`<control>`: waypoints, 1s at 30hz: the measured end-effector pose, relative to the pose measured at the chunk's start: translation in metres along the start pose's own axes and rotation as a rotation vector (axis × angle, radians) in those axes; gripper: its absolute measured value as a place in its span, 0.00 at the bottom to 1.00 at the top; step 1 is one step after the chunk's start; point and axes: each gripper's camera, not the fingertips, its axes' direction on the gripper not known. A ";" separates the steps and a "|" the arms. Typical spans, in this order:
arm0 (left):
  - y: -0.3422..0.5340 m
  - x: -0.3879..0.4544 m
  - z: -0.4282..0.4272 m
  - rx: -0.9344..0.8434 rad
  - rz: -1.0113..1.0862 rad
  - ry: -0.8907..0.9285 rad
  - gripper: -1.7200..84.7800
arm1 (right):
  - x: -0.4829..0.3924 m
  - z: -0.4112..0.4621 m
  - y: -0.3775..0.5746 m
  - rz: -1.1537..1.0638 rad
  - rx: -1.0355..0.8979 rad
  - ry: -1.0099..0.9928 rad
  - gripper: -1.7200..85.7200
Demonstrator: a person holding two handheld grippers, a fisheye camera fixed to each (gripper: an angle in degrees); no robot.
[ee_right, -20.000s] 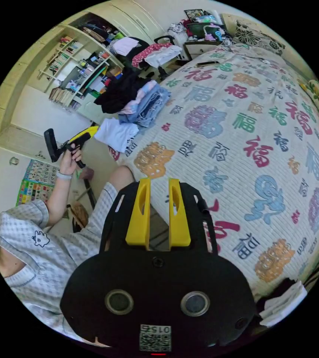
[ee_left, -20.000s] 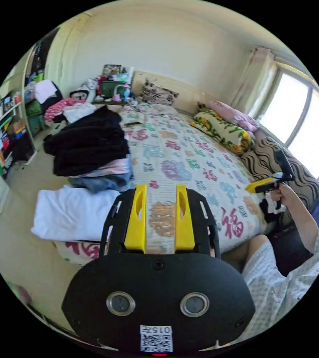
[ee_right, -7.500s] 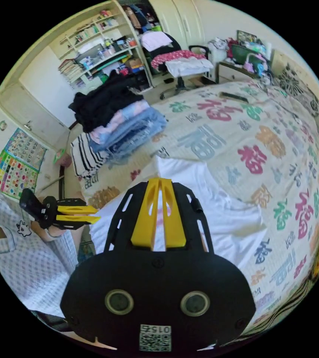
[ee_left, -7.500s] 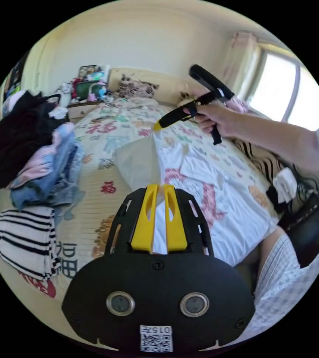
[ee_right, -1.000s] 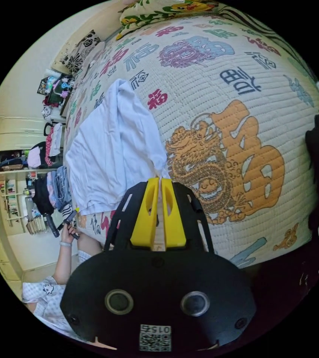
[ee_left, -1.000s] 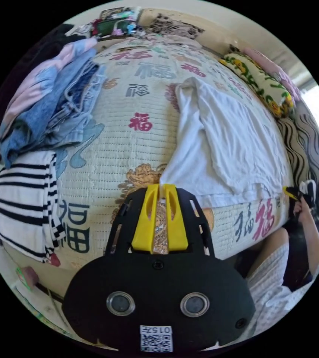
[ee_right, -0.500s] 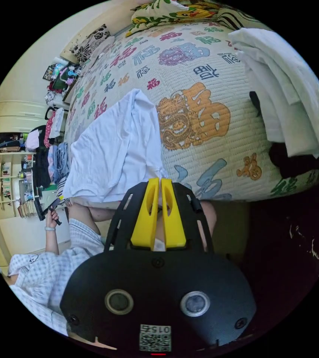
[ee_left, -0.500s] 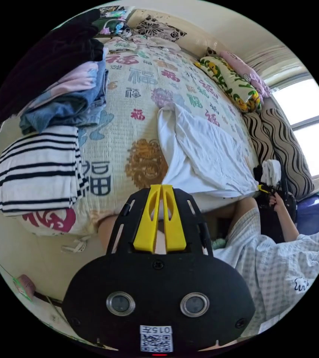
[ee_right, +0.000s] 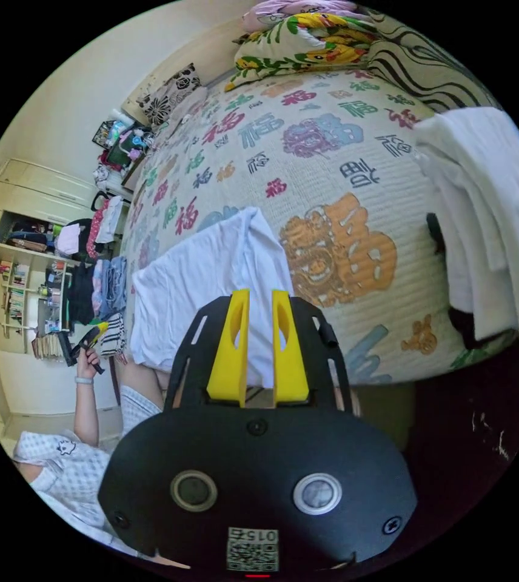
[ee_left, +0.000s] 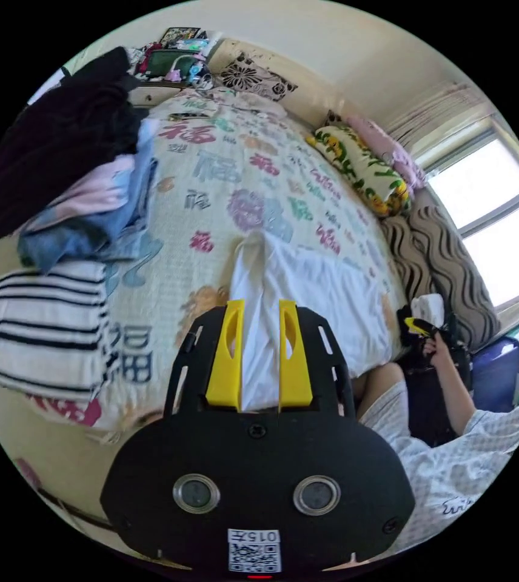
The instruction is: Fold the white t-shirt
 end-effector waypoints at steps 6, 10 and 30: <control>-0.066 0.009 0.082 -0.039 -0.054 -0.037 0.13 | -0.011 0.063 -0.066 0.043 -0.056 0.026 0.11; -0.080 0.006 0.124 -0.115 -0.068 -0.052 0.09 | -0.002 0.096 -0.085 0.112 -0.086 0.052 0.08; 0.051 0.043 0.073 -0.217 0.203 -0.103 0.09 | -0.017 0.117 0.038 -0.154 -0.118 0.019 0.08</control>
